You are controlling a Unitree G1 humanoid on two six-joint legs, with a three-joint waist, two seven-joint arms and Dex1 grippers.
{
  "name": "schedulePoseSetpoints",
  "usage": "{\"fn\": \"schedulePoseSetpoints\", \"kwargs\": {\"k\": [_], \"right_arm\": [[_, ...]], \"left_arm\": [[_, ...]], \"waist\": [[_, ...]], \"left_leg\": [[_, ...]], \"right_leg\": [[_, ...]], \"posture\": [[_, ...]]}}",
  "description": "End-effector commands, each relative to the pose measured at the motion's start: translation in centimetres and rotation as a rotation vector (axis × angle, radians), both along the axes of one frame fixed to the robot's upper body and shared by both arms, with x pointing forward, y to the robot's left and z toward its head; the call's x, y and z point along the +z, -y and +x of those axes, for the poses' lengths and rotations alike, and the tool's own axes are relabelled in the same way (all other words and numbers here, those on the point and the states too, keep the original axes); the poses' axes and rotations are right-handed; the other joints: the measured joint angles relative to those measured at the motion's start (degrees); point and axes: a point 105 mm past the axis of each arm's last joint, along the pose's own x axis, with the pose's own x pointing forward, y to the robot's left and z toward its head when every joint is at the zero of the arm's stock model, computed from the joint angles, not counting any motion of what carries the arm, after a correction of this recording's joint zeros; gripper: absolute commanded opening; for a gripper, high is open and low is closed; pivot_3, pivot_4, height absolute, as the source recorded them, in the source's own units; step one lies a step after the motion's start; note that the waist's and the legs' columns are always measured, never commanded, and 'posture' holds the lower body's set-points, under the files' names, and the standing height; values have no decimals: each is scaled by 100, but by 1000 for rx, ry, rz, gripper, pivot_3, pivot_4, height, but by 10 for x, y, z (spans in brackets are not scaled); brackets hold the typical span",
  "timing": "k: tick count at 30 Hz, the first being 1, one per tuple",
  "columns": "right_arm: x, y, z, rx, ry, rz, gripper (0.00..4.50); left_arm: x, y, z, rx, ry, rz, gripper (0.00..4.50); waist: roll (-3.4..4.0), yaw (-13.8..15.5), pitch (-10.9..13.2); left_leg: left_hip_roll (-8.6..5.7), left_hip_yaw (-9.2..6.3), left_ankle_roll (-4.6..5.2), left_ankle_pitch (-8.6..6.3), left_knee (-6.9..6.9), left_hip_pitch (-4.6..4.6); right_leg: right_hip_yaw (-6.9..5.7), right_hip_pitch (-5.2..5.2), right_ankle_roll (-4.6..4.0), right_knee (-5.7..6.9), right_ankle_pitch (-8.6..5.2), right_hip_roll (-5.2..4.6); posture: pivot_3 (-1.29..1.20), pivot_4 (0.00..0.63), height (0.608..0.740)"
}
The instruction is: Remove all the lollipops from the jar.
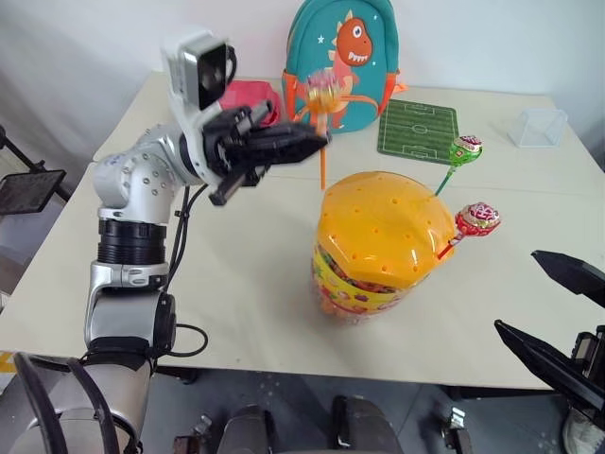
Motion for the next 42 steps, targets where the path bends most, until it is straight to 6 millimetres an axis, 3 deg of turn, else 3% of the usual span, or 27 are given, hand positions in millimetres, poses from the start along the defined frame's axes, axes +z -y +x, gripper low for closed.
{"fn": "schedulePoseSetpoints", "kwargs": {"k": [1,4,6,9,13,17,19,22,24,27,30,32,35,38,40,42], "right_arm": [[7,-2,5,27,25,30,4500],[9,-1,12,69,28,11,4500],[7,2,16,88,19,-1,4500],[1,9,26,109,-10,-14,4500],[-8,11,35,141,-40,-33,4500],[-12,7,36,172,-56,-33,4500],[-13,6,35,177,-59,-33,4500],[-13,6,35,174,-71,-30,4500],[-16,9,35,157,-107,-40,4500],[-24,18,40,78,-162,-74,4500],[-20,27,42,10,-134,-62,4500],[-15,23,40,19,-113,-53,4500],[-9,9,35,93,-122,-40,4500],[-3,-4,33,166,-124,-54,4500],[2,-9,35,182,-111,-54,4500],[5,-12,37,191,-99,-55,4500]], "left_arm": [[6,-29,32,282,-53,-34,21],[-38,-85,76,780,-32,238,21],[-73,-130,80,973,-65,461,21],[-118,-167,56,1032,-168,718,21],[-155,-198,33,1139,-242,1005,21],[-176,-202,15,1148,-371,984,21],[-179,-201,12,1152,-384,976,21],[-184,-199,10,1140,-394,974,618],[-181,-191,10,1083,-373,914,1188],[-184,-198,5,1031,-359,938,2081],[-161,-194,6,948,-244,774,2915],[-144,-181,-10,773,-97,677,2915],[-126,-176,-11,736,49,611,2915],[-100,-146,-14,664,219,489,2915],[-81,-125,-20,616,317,349,3262],[-77,-112,-24,587,325,302,3718]], "waist": [[1,5,1],[2,-27,0],[2,-72,0],[-1,-99,2],[-18,28,11],[-17,75,11],[-17,57,11],[-17,25,11],[-17,20,11],[-17,17,11],[-17,7,11],[-17,8,11],[-15,10,10],[-15,25,10],[-17,32,9],[-19,24,9]], "left_leg": [[0,-4,0,0,0,0],[0,-5,0,0,-3,0],[-11,-2,-2,-1,-14,6],[-6,-11,-6,-3,-24,3],[-5,-13,0,-18,-1,-14],[-9,-13,8,-24,4,-13],[-9,-11,8,-24,4,-11],[-8,-7,7,-24,3,-8],[-7,-5,7,-24,2,-6],[-6,-3,6,-25,2,-5],[-6,6,5,-25,1,-2],[-3,11,4,-25,1,-5],[-2,13,2,-26,1,-4],[-4,12,3,-26,9,-5],[-5,8,4,-27,12,-5],[-5,-3,9,-30,22,-10]], "right_leg": [[0,0,0,-1,0,0],[-5,-1,0,-1,0,0],[-5,-1,0,-2,0,7],[-8,-11,0,0,0,14],[-11,-17,0,-1,0,10],[-11,-8,-1,-3,0,0],[-12,-8,-1,-1,0,0],[-14,-9,-1,2,0,1],[-14,-9,-1,2,0,1],[-14,-10,-1,4,0,2],[-14,-12,-1,3,-1,2],[-16,-15,-1,3,-1,2],[-20,-17,-1,4,-1,1],[-20,-13,-1,4,0,0],[-20,-7,0,3,0,-2],[-21,-3,1,4,1,-4]], "posture": [[0,150,740],[0,150,740],[0,150,740],[0,150,740],[0,150,740],[0,150,740],[0,150,740],[0,150,740],[0,150,740],[0,150,740],[0,150,740],[0,150,740],[0,150,740],[0,150,740],[0,150,740],[0,150,740]]}}
